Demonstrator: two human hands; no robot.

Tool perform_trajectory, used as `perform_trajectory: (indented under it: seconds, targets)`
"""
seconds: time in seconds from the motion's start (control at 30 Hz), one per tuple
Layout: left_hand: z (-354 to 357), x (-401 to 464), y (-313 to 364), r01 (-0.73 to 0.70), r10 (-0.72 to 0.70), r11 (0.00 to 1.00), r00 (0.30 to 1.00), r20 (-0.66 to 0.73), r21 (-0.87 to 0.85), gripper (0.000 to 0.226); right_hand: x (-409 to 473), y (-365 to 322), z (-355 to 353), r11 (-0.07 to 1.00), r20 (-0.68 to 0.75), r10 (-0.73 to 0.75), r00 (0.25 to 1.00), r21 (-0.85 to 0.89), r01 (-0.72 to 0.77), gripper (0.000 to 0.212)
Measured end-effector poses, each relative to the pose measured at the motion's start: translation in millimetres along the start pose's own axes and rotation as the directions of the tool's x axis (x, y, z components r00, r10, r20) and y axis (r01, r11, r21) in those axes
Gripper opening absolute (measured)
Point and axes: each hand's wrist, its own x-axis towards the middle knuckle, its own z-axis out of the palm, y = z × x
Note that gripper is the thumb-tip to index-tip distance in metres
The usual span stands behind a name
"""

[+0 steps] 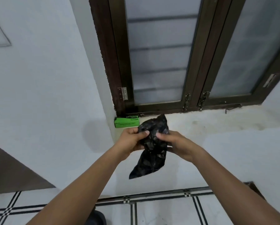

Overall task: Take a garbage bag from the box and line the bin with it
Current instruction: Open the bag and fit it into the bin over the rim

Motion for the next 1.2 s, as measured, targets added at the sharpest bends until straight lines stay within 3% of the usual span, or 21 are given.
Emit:
perform_trajectory:
  seconds: [0.07, 0.13, 0.23, 0.33, 0.4, 0.53, 0.63, 0.7, 0.77, 0.83, 0.97, 1.07, 1.13, 1.2]
  targets:
    - [-7.3, -16.7, 0.4, -0.021, 0.018, 0.999, 0.998, -0.064, -0.038, 0.017, -23.1, 19.7, 25.4, 0.99, 0.051, 0.075, 0.996, -0.125, -0.068, 0.039]
    - [-17.3, -42.5, -2.5, 0.011, -0.014, 0.999, 0.999, -0.047, -0.05, 0.026, -40.5, 39.4, 54.2, 0.992, 0.018, 0.063, 0.998, -0.106, -0.061, 0.029]
    - [-34.7, -87.4, -15.8, 0.233, -0.245, 0.968, 0.956, 0.159, 0.094, 0.048, -55.7, 63.8, 92.3, 0.998, -0.202, -0.018, 0.979, 0.05, 0.029, 0.022]
    - [-47.2, -129.1, -40.8, 0.32, -0.383, 0.914, 0.885, 0.266, 0.251, 0.044, -67.5, 88.9, 121.9, 0.996, -0.415, -0.052, 0.908, 0.043, 0.076, 0.024]
    - [-52.1, -153.1, -56.5, 0.34, -0.378, 0.919, 0.903, 0.204, 0.199, 0.033, -79.9, 103.5, 140.3, 0.998, -0.493, -0.019, 0.87, 0.05, 0.05, 0.034]
    - [-57.3, -190.9, -84.1, 0.241, -0.239, 0.957, 0.971, -0.03, 0.16, 0.013, -115.1, 121.9, 174.5, 0.997, -0.557, 0.038, 0.83, 0.075, 0.005, 0.042]
    - [-56.0, -218.9, -100.4, 0.155, -0.096, 0.951, 0.971, -0.22, 0.268, 0.026, -144.9, 130.6, 199.1, 0.999, -0.545, 0.039, 0.838, 0.029, -0.027, 0.038]
    - [-56.8, -240.7, -110.8, 0.109, 0.014, 0.922, 0.95, -0.313, 0.371, 0.036, -166.5, 133.2, 215.5, 1.0, -0.486, 0.018, 0.874, -0.001, -0.021, 0.046]
    - [-59.1, -262.5, -119.7, 0.059, 0.105, 0.898, 0.933, -0.344, 0.435, 0.038, -188.0, 134.4, 229.6, 1.0, -0.398, -0.005, 0.918, -0.022, -0.005, 0.05]
    - [-59.6, -282.2, -127.3, 0.031, 0.147, 0.888, 0.927, -0.346, 0.459, 0.037, -204.3, 139.0, 240.5, 0.998, -0.323, -0.026, 0.946, -0.062, 0.006, 0.04]
    - [-62.0, -330.2, -148.8, 0.038, 0.132, 0.894, 0.93, -0.343, 0.447, 0.055, -233.5, 160.6, 262.5, 1.0, -0.282, -0.013, 0.959, -0.013, 0.009, 0.011]
    - [-70.5, -359.0, -163.0, 0.093, 0.02, 0.952, 0.932, -0.361, 0.291, 0.067, -252.1, 172.8, 278.9, 0.975, -0.308, 0.112, 0.945, 0.216, -0.045, 0.009]
    - [-74.5, -384.7, -170.8, 0.118, -0.05, 0.974, 0.945, -0.322, 0.195, 0.062, -265.8, 182.7, 292.2, 0.962, -0.32, 0.161, 0.934, 0.26, -0.076, 0.011]
    - [-78.4, -409.5, -177.9, 0.114, -0.049, 0.965, 0.963, -0.267, 0.234, 0.059, -277.7, 191.1, 307.0, 0.961, -0.324, 0.17, 0.931, 0.263, -0.084, 0.01]
